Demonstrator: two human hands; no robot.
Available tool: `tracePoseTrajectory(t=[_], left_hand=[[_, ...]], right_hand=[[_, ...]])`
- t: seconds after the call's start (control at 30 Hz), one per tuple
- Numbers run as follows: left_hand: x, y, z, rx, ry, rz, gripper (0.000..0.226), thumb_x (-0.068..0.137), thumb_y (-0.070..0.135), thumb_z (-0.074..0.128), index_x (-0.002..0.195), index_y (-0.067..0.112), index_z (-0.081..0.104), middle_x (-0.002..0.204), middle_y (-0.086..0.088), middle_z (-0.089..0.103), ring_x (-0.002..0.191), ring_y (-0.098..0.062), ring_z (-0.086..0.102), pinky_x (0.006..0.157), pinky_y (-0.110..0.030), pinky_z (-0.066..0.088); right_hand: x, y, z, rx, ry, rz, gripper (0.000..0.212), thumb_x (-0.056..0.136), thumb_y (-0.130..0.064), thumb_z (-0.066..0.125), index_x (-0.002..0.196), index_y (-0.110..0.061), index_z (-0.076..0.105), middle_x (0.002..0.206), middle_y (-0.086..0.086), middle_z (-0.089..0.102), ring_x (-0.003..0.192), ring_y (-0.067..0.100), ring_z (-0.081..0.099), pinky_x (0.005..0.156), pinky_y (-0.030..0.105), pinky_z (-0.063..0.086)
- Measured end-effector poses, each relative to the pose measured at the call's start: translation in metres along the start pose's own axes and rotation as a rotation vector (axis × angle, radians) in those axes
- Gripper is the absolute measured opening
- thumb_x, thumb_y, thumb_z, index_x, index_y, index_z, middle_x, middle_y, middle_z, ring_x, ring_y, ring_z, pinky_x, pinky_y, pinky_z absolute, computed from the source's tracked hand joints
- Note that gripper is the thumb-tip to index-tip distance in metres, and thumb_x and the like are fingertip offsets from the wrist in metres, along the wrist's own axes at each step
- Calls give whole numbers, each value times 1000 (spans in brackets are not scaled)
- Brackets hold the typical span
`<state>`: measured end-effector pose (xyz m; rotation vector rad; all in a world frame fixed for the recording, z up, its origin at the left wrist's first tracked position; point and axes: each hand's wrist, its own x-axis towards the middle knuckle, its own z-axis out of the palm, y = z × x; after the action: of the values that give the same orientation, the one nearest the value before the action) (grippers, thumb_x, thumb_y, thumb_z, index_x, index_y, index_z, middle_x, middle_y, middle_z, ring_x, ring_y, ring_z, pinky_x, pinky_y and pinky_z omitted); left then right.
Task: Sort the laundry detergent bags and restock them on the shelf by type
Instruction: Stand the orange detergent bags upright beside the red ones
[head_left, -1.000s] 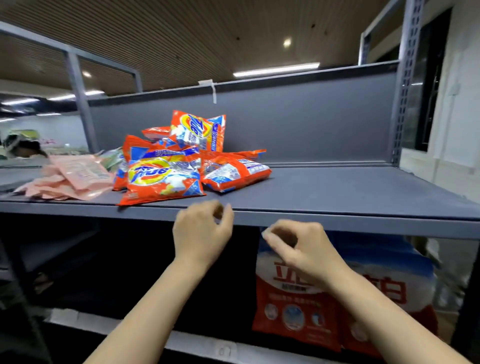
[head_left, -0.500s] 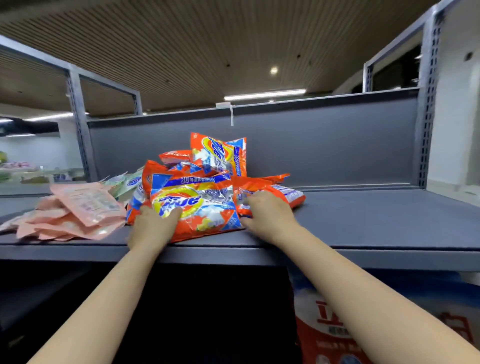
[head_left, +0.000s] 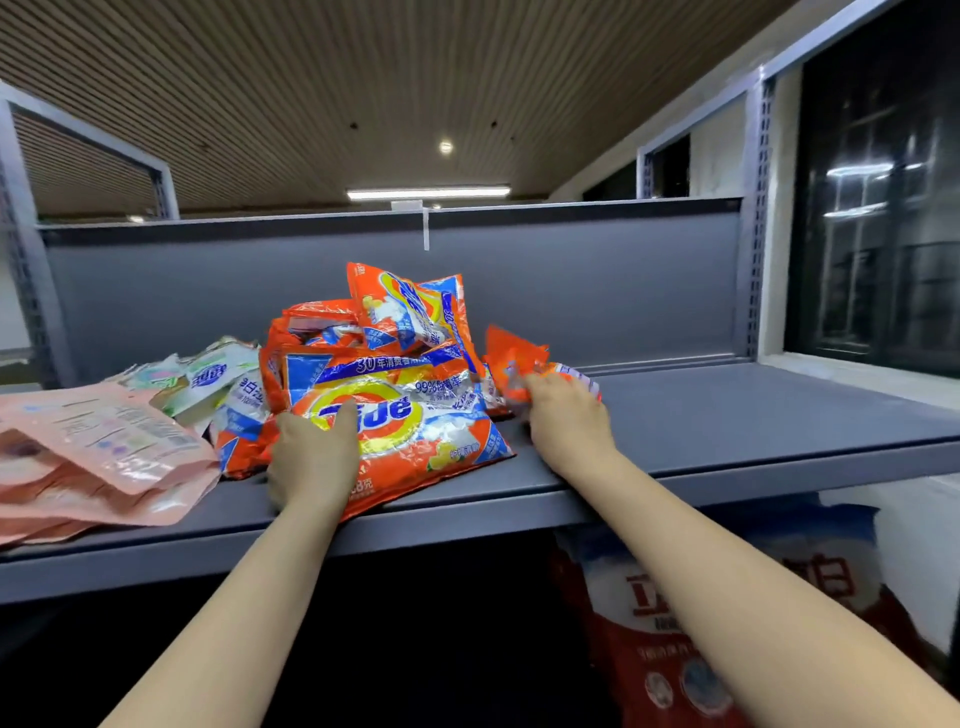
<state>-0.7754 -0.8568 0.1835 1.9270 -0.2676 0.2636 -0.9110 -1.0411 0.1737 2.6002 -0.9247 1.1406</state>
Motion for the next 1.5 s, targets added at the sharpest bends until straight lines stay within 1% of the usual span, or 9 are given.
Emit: tracePoseTrajectory(t=[0.17, 0.3, 0.43, 0.63, 0.83, 1.0, 1.13, 1.3, 1.5], left_hand=[[0, -3, 0, -36, -8, 24, 62, 89, 52, 54, 126, 4, 38, 125, -18, 55, 110, -41, 54, 91, -48, 45], [-5, -4, -1, -67, 4, 63, 60, 89, 49, 54, 126, 4, 40, 125, -18, 55, 110, -40, 54, 88, -45, 43], [-6, -3, -5, -176, -16, 98, 54, 89, 45, 58, 124, 6, 47, 122, -12, 57, 110, -34, 54, 86, -38, 40], [12, 3, -11, -543, -147, -128, 34, 81, 43, 65, 105, 21, 57, 102, -4, 67, 86, -24, 67, 82, -43, 55], [-6, 22, -17, -432, 16, -62, 38, 100, 33, 36, 128, 12, 50, 127, -9, 56, 110, -30, 57, 89, -39, 46], [-46, 19, -20, -389, 291, 211, 39, 102, 33, 32, 117, 5, 55, 117, -8, 61, 107, -28, 54, 76, -27, 32], [-58, 7, -25, -506, 402, 371, 39, 102, 27, 36, 111, -5, 58, 114, -19, 62, 106, -34, 54, 78, -22, 34], [-84, -17, -32, -532, 378, 431, 35, 102, 21, 37, 112, -5, 58, 95, -9, 58, 87, -18, 50, 72, -15, 30], [-130, -84, -19, -76, 237, 722, 46, 95, 32, 37, 105, -4, 65, 66, -28, 62, 61, -46, 61, 56, -37, 41]], right_hand=[[-11, 33, -31, 880, 421, 584, 14, 91, -5, 44, 99, -5, 54, 99, 14, 60, 87, 26, 52, 68, 30, 33], [-25, 49, -47, 1134, 295, 634, 27, 87, 1, 42, 102, -13, 60, 95, 3, 65, 81, 16, 61, 68, 24, 51], [-4, 45, -70, 1192, 43, 657, 31, 50, -24, 64, 81, -19, 62, 94, 8, 70, 91, 31, 68, 83, 49, 55], [27, 23, -88, 765, -169, 614, 14, 85, -25, 63, 83, -11, 65, 85, 8, 67, 85, 30, 64, 72, 31, 48], [5, 17, -102, 473, 322, 382, 23, 99, -32, 41, 96, -16, 57, 95, 13, 65, 92, 40, 55, 70, 35, 32], [-27, 44, -106, 208, 794, 153, 17, 94, -20, 46, 99, -10, 59, 68, 16, 63, 63, 42, 59, 55, 34, 34], [-48, 61, -125, 427, 949, 123, 39, 100, -32, 41, 96, 1, 62, 64, 8, 59, 52, 19, 49, 54, 18, 29], [-79, 65, -119, 654, 740, 41, 25, 98, -16, 46, 88, 3, 60, 65, -1, 47, 60, 6, 37, 54, 11, 28], [-136, 77, -69, 781, 320, -19, 21, 94, -22, 50, 84, -7, 62, 66, 14, 56, 61, 25, 47, 59, 27, 38]])
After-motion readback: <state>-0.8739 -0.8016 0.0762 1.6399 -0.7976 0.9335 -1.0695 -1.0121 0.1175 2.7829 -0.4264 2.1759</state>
